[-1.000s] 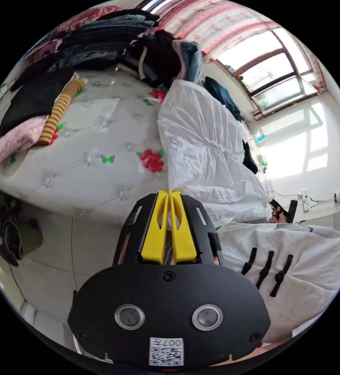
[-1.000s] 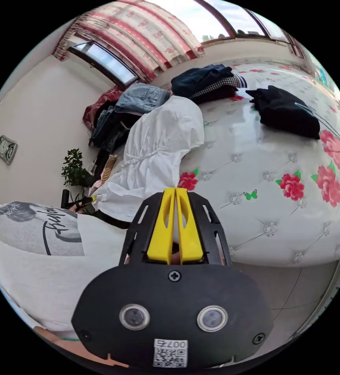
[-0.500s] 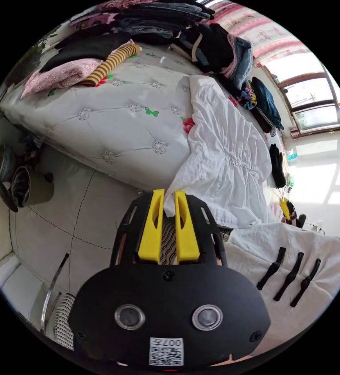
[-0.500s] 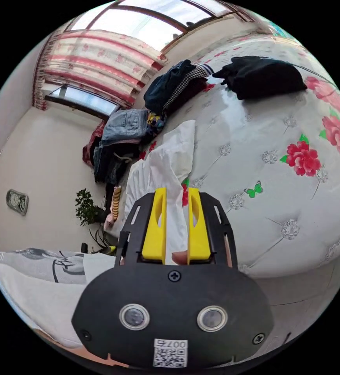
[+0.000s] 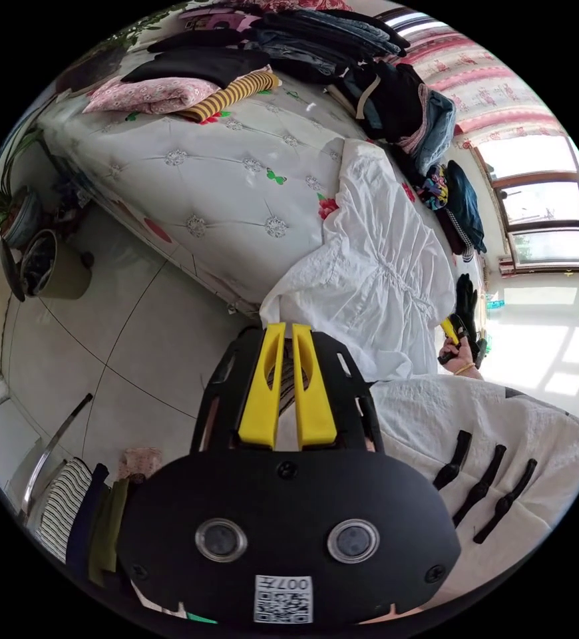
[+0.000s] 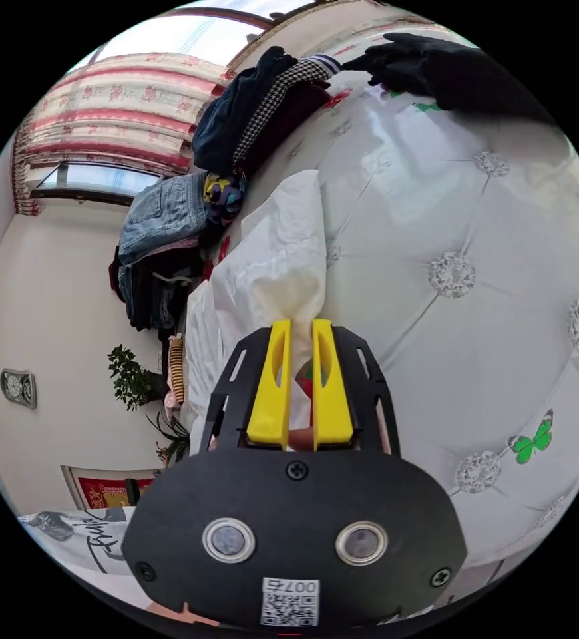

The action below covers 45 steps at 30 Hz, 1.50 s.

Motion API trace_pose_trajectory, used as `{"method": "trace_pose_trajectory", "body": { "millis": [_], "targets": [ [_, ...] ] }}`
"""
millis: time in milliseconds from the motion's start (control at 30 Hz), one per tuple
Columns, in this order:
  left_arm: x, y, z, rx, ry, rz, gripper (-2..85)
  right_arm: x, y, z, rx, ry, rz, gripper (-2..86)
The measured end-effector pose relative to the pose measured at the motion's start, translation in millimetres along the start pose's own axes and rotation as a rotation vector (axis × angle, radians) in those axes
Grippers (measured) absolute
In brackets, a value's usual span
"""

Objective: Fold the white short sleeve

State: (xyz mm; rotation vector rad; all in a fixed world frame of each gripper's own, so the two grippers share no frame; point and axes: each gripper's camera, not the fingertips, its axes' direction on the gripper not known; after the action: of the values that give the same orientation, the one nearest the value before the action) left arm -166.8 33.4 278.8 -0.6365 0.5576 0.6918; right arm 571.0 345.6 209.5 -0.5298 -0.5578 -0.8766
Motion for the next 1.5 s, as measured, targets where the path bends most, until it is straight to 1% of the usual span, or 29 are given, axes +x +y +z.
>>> {"method": "trace_pose_trajectory", "body": {
  "millis": [33,67,133,167,200,233,267,300,367,433,467,500,600,667,733,800,933,1133,1300,1433,1500],
  "targets": [
    [0,0,-1,0.001,-0.004,-0.004,-0.6,-5,-1,-1,0.020,0.020,-0.021,0.8],
    [0,0,-3,0.003,-0.014,-0.010,-0.8,-17,-4,-11,0.091,0.069,-0.067,0.5],
    [-1,-1,-7,0.019,-0.024,-0.013,-0.9,-43,-12,-30,0.155,0.100,-0.178,0.2],
    [-2,-2,-10,0.032,-0.027,-0.019,-0.9,-68,-15,-48,0.203,0.162,-0.290,0.1],
    [-3,-3,-13,0.041,-0.025,-0.026,-1.0,-99,-12,-64,0.250,0.263,-0.449,0.1],
    [-4,-3,-13,0.044,-0.023,-0.030,-1.0,-115,-9,-70,0.267,0.324,-0.539,0.2],
    [-5,-5,-14,0.049,-0.018,-0.038,-1.0,-142,0,-76,0.290,0.442,-0.701,0.3],
    [-6,-7,-14,0.053,-0.011,-0.044,-1.0,-158,9,-78,0.308,0.533,-0.811,0.6],
    [-7,-11,-11,0.052,0.005,-0.052,-1.0,-162,17,-74,0.307,0.611,-0.869,1.4],
    [-6,-17,-8,0.044,0.028,-0.057,-1.0,-148,18,-68,0.287,0.663,-0.815,2.5],
    [-3,-21,-5,0.042,0.042,-0.050,-1.0,-132,17,-66,0.276,0.670,-0.721,3.2],
    [1,-25,-3,0.037,0.049,-0.036,-1.0,-114,18,-68,0.257,0.635,-0.623,3.8],
    [15,-37,2,0.009,0.053,0.019,-0.9,-68,34,-75,0.236,0.492,-0.445,5.6],
    [24,-46,4,-0.012,0.053,0.054,-0.8,-44,45,-70,0.165,0.444,-0.384,6.4],
    [32,-55,5,-0.029,0.052,0.081,-0.7,-29,61,-60,0.098,0.407,-0.372,6.8],
    [41,-70,4,-0.041,0.059,0.105,-0.1,-25,85,-37,0.002,0.385,-0.427,7.1],
    [54,-96,-3,-0.025,0.082,0.128,1.7,-44,115,1,-0.076,0.365,-0.551,7.4],
    [74,-157,-2,-0.010,0.137,0.192,4.2,-121,142,71,-0.201,0.251,-0.819,8.3],
    [95,-223,14,-0.053,0.158,0.267,5.0,-202,160,154,-0.373,0.209,-1.073,9.4],
    [104,-262,22,-0.081,0.152,0.291,5.2,-242,168,218,-0.503,0.220,-1.196,9.9],
    [106,-283,21,-0.084,0.198,0.302,5.2,-258,173,266,-0.593,0.267,-1.229,10.0]
  ]
}}
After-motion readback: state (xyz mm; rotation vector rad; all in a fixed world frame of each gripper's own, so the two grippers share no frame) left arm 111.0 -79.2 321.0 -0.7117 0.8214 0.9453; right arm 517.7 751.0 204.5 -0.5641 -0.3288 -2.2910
